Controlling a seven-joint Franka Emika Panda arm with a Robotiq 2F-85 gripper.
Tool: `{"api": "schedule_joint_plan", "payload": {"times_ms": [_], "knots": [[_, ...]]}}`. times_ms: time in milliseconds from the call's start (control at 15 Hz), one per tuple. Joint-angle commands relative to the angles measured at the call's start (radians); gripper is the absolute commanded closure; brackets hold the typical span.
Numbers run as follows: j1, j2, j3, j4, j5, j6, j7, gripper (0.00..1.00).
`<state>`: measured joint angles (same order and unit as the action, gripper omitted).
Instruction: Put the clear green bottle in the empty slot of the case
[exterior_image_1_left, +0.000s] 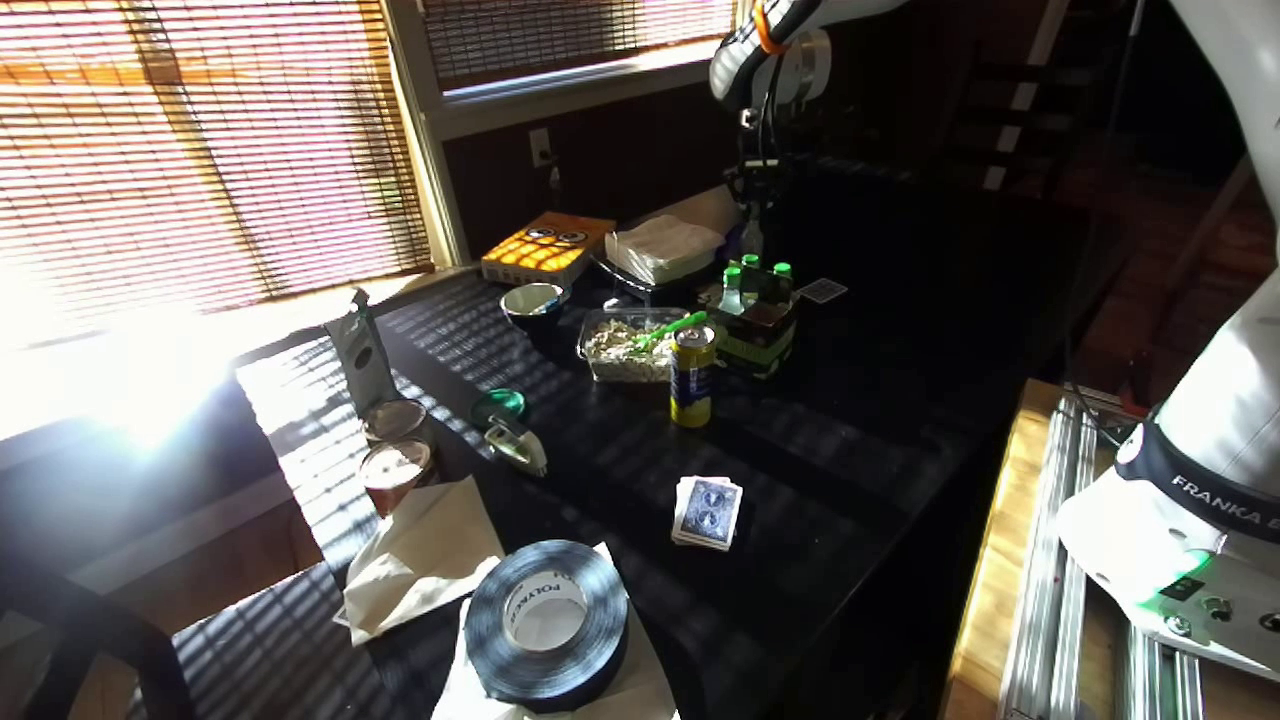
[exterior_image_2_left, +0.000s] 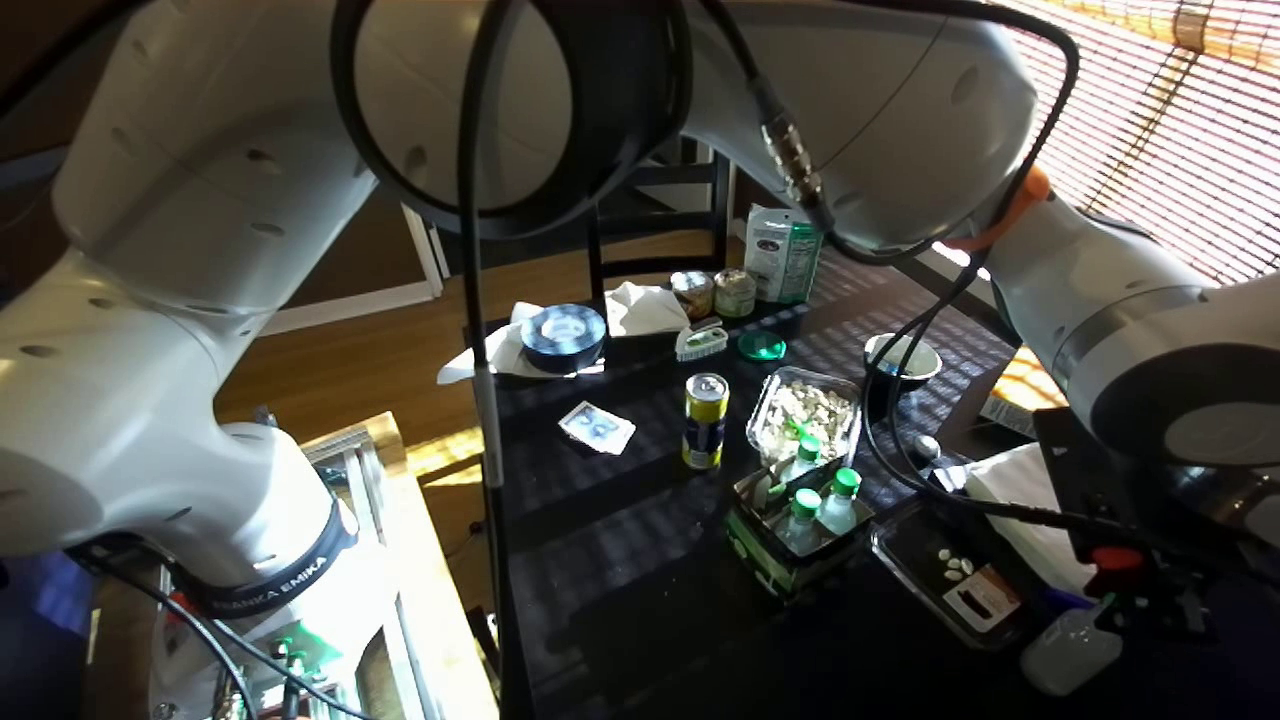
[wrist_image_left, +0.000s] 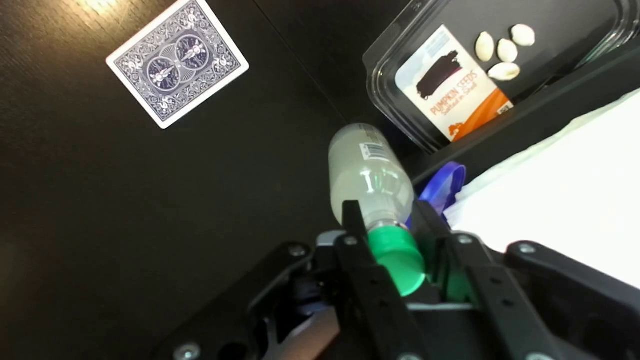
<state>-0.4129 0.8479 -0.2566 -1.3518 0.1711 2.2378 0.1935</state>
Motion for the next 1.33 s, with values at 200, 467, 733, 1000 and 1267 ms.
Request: {"api": "schedule_joint_plan", "payload": {"times_ms": [200, 467, 733, 1000, 1267], "knots": [[0.002, -0.126, 0.032, -0.105, 0.013, -0.014, -0.083, 0.93], [-0.002, -0.281, 0.058, -0.242, 0.020, -0.007, -0.188, 0.93], [-0.006, -0.416, 0.084, -0.335, 0.026, -0.070, -0.298, 0.93], [0.035, -0.536, 0.063, -0.406, -0.030, -0.169, -0.328, 0.93], [0.037, -0.502, 0.058, -0.366, -0.004, -0.169, -0.319, 0.71]]}}
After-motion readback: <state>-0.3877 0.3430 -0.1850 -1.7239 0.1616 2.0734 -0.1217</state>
